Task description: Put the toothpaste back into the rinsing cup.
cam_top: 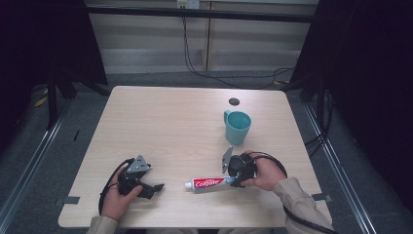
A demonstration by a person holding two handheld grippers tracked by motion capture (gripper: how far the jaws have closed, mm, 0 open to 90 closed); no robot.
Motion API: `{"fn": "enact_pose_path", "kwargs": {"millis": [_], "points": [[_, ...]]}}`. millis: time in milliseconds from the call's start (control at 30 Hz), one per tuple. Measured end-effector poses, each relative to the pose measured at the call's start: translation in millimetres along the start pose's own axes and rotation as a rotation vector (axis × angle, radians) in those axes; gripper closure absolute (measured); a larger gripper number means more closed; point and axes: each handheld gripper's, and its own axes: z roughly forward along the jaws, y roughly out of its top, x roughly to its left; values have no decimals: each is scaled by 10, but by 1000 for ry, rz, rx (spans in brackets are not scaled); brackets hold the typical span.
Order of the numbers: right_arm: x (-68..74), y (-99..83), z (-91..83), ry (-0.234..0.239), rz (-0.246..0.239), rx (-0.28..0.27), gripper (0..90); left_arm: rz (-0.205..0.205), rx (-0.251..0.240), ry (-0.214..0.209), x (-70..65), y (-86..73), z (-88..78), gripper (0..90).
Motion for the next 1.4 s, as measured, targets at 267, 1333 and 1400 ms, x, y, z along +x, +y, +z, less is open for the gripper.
{"fn": "enact_pose_path", "kwargs": {"millis": [267,1333,1400], "points": [[13,-31,-27,30,14,-38,664,0,11,-6,-11,17,27,61],[-29,197,-645,-126,-43,-112,731,330,227,-118,-665,1375,421,244],[-28,206,-646,-129,-43,-113,731,340,226,-113,-681,1387,440,286]]}}
